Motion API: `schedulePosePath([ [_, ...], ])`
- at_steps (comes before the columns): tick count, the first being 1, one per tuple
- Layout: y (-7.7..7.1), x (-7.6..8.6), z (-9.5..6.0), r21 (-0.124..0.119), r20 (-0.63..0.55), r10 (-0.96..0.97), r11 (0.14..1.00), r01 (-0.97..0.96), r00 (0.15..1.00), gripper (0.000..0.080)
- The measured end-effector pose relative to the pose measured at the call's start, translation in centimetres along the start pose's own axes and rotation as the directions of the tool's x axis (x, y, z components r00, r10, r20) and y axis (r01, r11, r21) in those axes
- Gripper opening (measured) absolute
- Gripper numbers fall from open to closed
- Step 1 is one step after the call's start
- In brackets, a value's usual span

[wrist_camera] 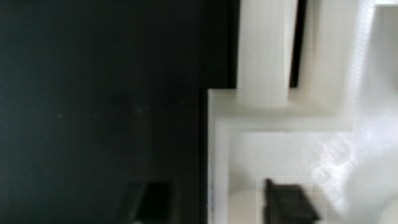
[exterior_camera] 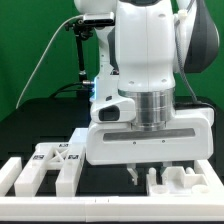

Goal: Assemble chair

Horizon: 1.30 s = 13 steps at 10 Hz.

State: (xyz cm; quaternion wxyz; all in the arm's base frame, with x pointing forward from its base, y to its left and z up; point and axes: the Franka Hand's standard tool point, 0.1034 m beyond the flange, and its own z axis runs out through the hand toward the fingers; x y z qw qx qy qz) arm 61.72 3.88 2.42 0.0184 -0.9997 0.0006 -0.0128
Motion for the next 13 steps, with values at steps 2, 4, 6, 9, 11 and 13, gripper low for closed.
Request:
schedulePosePath([
  [2,0.0,0.0,0.0,0.000,0.000,0.000,1.000,0.000,1.000,0.0473],
  [4,0.0,0.0,0.0,0.000,0.000,0.000,1.000,0.000,1.000,0.0589],
  [6,0.0,0.0,0.0,0.000,0.000,0.000,1.000,0.000,1.000,0.0647],
  [9,0.0,0.0,0.0,0.000,0.000,0.000,1.000,0.000,1.000,0.0649],
  [11,0.0,0.0,-0.1,0.000,-0.001,0.000,1.000,0.000,1.000,0.0649],
  [13,0.4,-1.3,-2.2,0.005,0.081,-0.006,1.000,0.006,0.997,0.0649],
])
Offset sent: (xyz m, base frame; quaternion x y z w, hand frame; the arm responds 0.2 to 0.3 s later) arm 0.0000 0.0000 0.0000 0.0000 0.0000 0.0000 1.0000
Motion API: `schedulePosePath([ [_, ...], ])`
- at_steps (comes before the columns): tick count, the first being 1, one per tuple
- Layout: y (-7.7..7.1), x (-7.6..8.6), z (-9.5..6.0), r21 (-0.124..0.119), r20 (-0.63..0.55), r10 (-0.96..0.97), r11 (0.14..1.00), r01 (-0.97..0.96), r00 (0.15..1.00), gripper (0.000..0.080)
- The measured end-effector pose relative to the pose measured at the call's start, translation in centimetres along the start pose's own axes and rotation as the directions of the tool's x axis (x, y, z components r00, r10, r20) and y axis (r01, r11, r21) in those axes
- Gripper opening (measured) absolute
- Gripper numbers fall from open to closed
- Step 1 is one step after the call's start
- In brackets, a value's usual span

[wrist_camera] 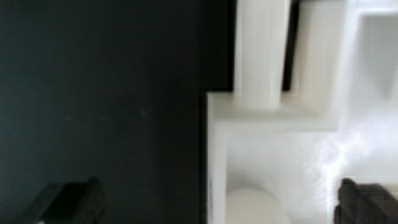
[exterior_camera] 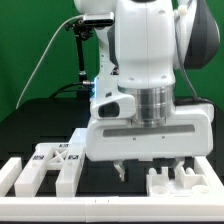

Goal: Assemble chair

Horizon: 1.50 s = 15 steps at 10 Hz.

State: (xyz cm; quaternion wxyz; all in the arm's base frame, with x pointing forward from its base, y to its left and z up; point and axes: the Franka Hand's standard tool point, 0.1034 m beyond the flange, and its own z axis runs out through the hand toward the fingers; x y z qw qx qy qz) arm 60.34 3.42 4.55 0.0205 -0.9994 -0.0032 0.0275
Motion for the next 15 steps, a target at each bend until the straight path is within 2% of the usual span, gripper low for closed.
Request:
schedulePosePath([
  [2,0.1,-1.6,-1.5,0.001,0.011,-0.005,1.000,0.005,1.000,0.0649],
  [3,-0.3,-3.0,-2.0,0.007,0.103,0.011,1.000,-0.012,0.995,0.0649],
  [4,-0.4,-3.7,-2.0,0.013,0.228,0.009,1.000,-0.012,0.974,0.0649],
  [6,-0.5,-3.8,-1.7,0.020,0.394,0.003,1.000,-0.011,0.919,0.0649],
  [7,-0.7,-4.7,-1.6,0.015,0.489,0.012,1.000,-0.022,0.872,0.0649],
  [8,-1.0,-6.6,-1.3,-0.002,0.588,0.032,0.999,-0.037,0.808,0.0649],
  [9,-1.0,-8.8,-0.8,-0.009,0.712,0.034,0.999,-0.040,0.702,0.0649],
  [10,-1.0,-9.5,-0.1,-0.014,0.758,0.039,0.999,-0.043,0.651,0.0649],
  [11,-1.2,-11.1,0.1,-0.022,0.806,0.043,0.999,-0.042,0.590,0.0649],
  [15,-1.1,-11.2,0.6,-0.024,0.804,0.045,0.999,-0.043,0.593,0.0649],
])
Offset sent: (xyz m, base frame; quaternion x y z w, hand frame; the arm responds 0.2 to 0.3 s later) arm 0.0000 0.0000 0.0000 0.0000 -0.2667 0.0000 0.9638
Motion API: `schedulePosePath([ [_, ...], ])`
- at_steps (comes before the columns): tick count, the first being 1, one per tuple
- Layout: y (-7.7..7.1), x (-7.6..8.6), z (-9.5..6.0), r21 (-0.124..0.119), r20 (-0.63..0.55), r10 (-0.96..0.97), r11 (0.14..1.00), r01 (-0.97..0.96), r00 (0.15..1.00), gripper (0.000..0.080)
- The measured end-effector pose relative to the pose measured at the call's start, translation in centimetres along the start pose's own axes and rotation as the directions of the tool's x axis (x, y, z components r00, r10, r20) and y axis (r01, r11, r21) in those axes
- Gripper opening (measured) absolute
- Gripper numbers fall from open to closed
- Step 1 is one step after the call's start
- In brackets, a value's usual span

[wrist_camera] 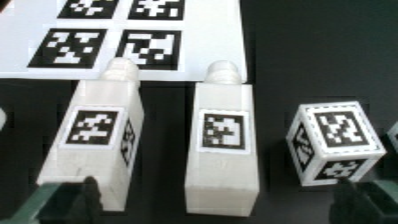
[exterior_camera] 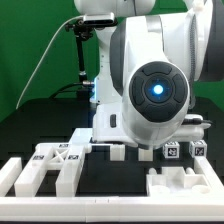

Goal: Assemble chair

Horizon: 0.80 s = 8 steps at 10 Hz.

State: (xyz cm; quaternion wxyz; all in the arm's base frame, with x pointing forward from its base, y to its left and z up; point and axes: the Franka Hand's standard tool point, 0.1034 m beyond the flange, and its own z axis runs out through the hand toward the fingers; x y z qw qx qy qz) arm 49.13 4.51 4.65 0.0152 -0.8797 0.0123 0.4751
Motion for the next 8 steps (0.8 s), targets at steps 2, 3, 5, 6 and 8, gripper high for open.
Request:
schedulePosePath([
  [2,0.1,0.5,2.7,-0.002,-0.009,0.015,1.000,-0.015,1.000,0.0649],
  [3,0.3,0.4,3.6,-0.003,0.009,0.019,1.000,-0.019,1.000,0.0649],
  [5,0.0,0.3,3.8,-0.008,0.018,0.032,0.999,-0.032,0.999,0.0649],
  [6,-0.2,0.3,3.9,-0.010,0.017,0.033,0.999,-0.032,0.999,0.0649],
  [8,-1.2,0.2,4.0,-0.013,0.017,0.023,1.000,-0.023,1.000,0.0649],
])
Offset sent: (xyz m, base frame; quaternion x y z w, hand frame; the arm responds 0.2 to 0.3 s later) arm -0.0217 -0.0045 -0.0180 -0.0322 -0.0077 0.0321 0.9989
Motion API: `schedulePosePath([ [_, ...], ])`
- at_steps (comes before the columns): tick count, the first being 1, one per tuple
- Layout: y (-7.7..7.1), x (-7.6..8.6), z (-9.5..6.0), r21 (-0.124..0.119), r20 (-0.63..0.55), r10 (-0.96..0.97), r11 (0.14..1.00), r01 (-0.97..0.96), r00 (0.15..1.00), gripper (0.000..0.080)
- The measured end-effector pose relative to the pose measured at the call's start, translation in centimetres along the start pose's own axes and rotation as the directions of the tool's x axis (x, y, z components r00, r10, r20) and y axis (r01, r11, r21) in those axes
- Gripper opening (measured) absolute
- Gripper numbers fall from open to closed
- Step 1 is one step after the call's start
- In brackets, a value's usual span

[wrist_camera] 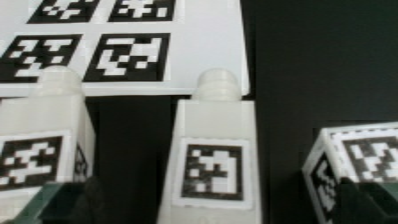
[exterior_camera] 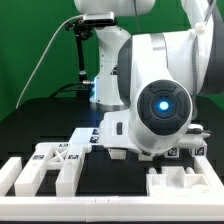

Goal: Assemble chair

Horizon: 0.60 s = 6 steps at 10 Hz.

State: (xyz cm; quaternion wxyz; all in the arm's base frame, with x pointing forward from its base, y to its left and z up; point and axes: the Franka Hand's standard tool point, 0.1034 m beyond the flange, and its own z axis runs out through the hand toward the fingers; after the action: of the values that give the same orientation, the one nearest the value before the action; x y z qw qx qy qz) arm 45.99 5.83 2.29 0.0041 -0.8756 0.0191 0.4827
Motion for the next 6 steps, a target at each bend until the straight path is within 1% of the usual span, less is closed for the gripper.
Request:
schedulePosePath([
  [2,-0.44,0.10,0.16,-0.001,0.001,-0.008,1.000,0.008,1.000,0.0649],
  [4,-0.50,0.34,0.56,-0.001,0.005,-0.009,1.000,0.009,1.000,0.0649],
  [5,-0.49,0.34,0.55,-0.001,0.005,-0.009,1.000,0.009,1.000,0.0602],
  [6,-0.48,0.35,0.57,-0.001,0.005,-0.009,1.000,0.009,1.000,0.0602],
])
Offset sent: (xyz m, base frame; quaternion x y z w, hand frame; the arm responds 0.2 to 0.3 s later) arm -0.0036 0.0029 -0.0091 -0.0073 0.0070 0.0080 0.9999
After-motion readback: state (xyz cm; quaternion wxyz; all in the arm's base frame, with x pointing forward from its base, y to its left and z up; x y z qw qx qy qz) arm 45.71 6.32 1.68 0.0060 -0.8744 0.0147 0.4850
